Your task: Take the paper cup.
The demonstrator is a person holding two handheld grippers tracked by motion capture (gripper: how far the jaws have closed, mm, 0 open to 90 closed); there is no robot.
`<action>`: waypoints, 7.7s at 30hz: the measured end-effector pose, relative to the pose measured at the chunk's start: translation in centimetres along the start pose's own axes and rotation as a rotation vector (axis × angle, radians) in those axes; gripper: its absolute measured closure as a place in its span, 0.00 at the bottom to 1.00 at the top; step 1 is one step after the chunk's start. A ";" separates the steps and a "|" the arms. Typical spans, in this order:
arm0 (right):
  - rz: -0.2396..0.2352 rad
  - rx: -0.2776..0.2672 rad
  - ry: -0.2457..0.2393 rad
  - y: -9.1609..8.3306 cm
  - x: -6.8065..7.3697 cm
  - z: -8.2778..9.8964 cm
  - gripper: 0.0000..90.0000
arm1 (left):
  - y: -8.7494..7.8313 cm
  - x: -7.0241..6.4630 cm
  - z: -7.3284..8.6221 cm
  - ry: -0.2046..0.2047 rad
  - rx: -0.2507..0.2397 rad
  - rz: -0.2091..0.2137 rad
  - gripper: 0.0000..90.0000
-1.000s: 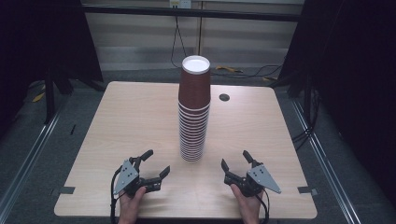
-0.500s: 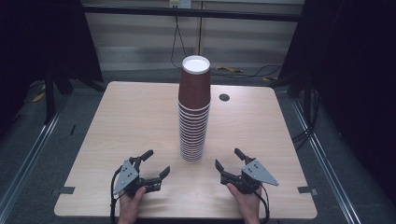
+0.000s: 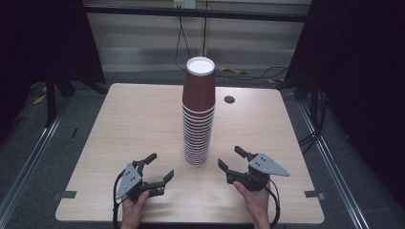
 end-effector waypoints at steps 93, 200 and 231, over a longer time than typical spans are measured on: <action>-0.284 0.131 -0.127 5.8 3.2 -22.8 0.18 | 0.0 0.0 0.0 0.000 -0.005 0.001 0.17; -0.342 -0.143 -0.059 5.6 4.5 -28.7 0.24 | 0.0 -0.1 0.0 0.000 -0.006 0.010 0.17; -0.353 -0.256 -0.012 2.8 3.2 -29.5 0.25 | 0.0 -0.2 0.0 -0.021 -0.007 0.008 0.17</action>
Point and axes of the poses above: each handheld gripper's, and its own axes: y roughly forward along the jaws, z roughly out of its underside, x roughly to its left, the point moved 6 cm from there along y, roughly forward along the jaws, and after that the axes turned 6 degrees about y, right-handed, at the moved point
